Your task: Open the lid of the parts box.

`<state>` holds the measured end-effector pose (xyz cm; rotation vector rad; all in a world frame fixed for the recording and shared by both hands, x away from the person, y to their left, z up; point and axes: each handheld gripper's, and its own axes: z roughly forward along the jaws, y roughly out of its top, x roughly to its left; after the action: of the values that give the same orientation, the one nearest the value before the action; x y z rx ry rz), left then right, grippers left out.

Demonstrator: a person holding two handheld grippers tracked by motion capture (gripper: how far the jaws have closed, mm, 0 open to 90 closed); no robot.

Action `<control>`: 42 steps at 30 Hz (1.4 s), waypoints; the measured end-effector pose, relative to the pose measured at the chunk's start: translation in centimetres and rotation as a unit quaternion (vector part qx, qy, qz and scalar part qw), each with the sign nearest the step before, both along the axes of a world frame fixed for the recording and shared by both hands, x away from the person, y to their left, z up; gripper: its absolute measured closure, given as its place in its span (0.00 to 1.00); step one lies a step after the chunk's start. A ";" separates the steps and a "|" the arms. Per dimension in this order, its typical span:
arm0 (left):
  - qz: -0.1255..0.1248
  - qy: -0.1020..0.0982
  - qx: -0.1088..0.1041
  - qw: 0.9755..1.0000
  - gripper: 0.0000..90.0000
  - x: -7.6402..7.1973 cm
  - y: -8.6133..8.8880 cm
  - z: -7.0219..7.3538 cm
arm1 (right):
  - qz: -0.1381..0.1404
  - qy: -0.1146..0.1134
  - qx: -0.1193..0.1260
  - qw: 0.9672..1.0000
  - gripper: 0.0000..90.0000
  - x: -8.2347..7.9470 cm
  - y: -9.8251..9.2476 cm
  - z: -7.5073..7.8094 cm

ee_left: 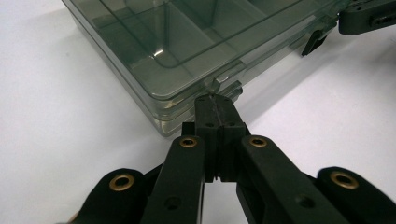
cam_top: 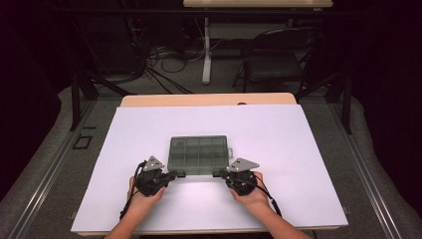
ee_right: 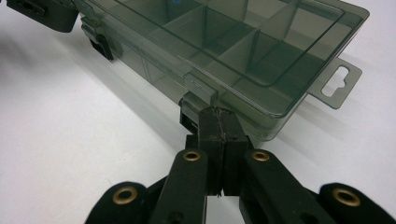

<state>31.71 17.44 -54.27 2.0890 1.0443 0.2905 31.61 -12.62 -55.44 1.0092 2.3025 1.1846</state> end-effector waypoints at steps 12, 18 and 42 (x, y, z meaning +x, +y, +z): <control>-0.002 -0.002 -0.004 1.000 1.00 0.0 -0.2 0.0 | 0.000 -0.004 0.011 1.000 1.00 0.1 0.0 0.0; 0.006 -0.009 -0.022 1.000 1.00 -0.1 0.0 0.5 | -0.001 -0.010 0.024 1.000 1.00 0.1 0.0 0.3; 0.051 -0.033 -0.057 0.996 1.00 0.7 1.1 2.4 | -0.025 -0.021 0.052 0.998 1.00 1.0 -1.2 2.5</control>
<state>32.43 18.57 -51.85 1.9145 1.1045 0.3404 32.58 -13.77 -52.99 1.0625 2.1903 1.3054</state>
